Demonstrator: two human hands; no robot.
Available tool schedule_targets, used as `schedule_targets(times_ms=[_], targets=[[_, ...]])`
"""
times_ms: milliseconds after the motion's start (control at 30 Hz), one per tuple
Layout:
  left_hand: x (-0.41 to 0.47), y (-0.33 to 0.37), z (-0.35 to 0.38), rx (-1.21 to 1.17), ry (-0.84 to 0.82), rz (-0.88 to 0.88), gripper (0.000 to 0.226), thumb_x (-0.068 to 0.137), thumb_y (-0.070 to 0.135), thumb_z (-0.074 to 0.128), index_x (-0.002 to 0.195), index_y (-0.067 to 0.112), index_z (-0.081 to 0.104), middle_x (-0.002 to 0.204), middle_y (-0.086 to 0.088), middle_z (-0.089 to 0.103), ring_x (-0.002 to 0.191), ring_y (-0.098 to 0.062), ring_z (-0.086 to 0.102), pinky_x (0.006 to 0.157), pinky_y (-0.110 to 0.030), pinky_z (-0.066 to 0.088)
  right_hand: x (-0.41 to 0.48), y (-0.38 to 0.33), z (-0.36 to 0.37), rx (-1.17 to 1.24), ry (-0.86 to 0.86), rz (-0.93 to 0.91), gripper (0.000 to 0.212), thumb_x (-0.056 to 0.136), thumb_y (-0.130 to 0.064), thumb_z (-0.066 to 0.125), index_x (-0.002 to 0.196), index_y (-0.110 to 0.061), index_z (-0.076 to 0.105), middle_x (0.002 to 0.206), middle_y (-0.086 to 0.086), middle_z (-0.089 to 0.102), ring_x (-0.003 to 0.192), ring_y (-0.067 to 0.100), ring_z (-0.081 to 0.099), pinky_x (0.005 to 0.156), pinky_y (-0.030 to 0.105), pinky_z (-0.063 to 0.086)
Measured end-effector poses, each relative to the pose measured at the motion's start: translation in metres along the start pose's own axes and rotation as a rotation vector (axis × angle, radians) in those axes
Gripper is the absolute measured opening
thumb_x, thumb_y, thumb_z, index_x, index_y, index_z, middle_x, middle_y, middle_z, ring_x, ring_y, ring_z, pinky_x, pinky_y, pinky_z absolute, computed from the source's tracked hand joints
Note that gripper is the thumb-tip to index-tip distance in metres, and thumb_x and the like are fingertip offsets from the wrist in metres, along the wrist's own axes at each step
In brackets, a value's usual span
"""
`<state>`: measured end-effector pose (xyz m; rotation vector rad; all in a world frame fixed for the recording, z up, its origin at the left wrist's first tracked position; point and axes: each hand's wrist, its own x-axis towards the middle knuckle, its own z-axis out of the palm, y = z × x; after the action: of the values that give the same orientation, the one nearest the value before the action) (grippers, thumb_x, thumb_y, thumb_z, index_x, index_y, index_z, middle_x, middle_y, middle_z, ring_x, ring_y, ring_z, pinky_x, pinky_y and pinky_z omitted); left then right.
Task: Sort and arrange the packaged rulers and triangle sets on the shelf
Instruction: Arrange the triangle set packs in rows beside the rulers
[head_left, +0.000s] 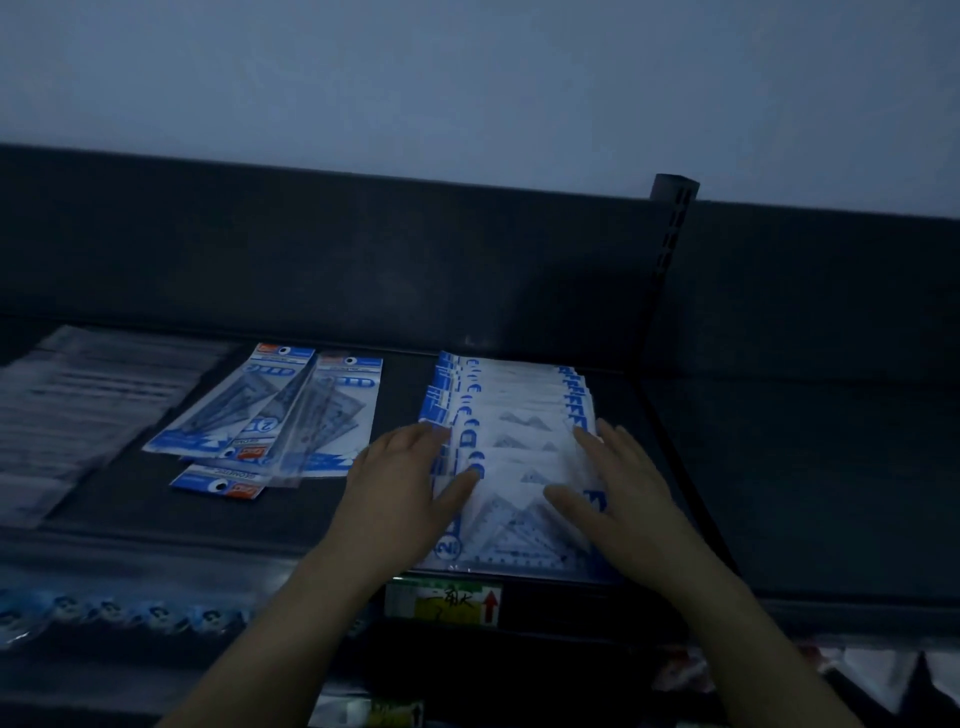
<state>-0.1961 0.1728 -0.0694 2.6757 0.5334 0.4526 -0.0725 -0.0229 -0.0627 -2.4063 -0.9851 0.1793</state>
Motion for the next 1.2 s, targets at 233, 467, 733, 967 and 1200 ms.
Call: schedule_targets(times_ms=[233, 467, 733, 967, 1200], targets=[[-0.011, -0.023, -0.038, -0.17, 0.232, -0.099, 0.041, 0.094, 0.04, 0.052, 0.127, 0.017, 0.058, 0.125, 0.0, 0.061, 0.11, -0.015, 0.057, 0.088, -0.024, 0.043, 0.018, -0.044, 0.011, -0.043, 0.063, -0.108, 0.055, 0.092, -0.044, 0.052, 0.142, -0.024, 0.04, 0.153, -0.006, 0.03, 0.142, 0.011, 0.019, 0.116, 0.027, 0.012], [0.01, -0.12, -0.082, -0.014, 0.334, -0.339, 0.026, 0.09, 0.015, 0.059, 0.109, -0.001, 0.065, 0.109, -0.023, 0.065, 0.101, -0.036, 0.061, 0.084, -0.037, 0.045, 0.046, -0.123, 0.042, 0.001, 0.027, -0.138, 0.055, 0.096, -0.042, 0.047, 0.145, -0.02, 0.035, 0.154, -0.002, 0.028, 0.141, 0.012, 0.023, 0.114, 0.024, 0.016], [0.051, -0.172, -0.108, 0.035, -0.053, -0.492, 0.041, 0.08, 0.036, 0.072, 0.106, 0.006, 0.059, 0.109, -0.012, 0.062, 0.1, -0.026, 0.06, 0.071, -0.025, 0.04, 0.087, -0.2, 0.095, 0.132, -0.095, 0.042, 0.012, 0.096, -0.023, 0.052, 0.088, -0.016, 0.058, 0.094, 0.008, 0.055, 0.076, 0.011, 0.055, 0.058, 0.014, 0.042], [0.066, -0.187, -0.115, -0.026, -0.195, -0.363, 0.035, 0.078, 0.027, 0.073, 0.1, 0.004, 0.059, 0.103, -0.01, 0.066, 0.089, -0.019, 0.06, 0.069, -0.024, 0.045, 0.109, -0.213, 0.129, -0.033, -0.055, 0.19, 0.071, 0.08, -0.056, 0.062, 0.137, -0.019, 0.039, 0.135, 0.005, 0.037, 0.127, 0.025, 0.03, 0.102, 0.035, 0.032], [0.069, -0.209, -0.115, -0.366, -0.077, -0.298, 0.027, 0.084, 0.02, 0.069, 0.104, 0.009, 0.055, 0.106, -0.008, 0.061, 0.085, -0.014, 0.051, 0.062, -0.023, 0.038, 0.115, -0.212, 0.135, 0.064, 0.01, 0.255, 0.047, 0.088, -0.046, 0.058, 0.125, -0.017, 0.051, 0.133, 0.003, 0.037, 0.125, 0.023, 0.031, 0.097, 0.03, 0.031]])
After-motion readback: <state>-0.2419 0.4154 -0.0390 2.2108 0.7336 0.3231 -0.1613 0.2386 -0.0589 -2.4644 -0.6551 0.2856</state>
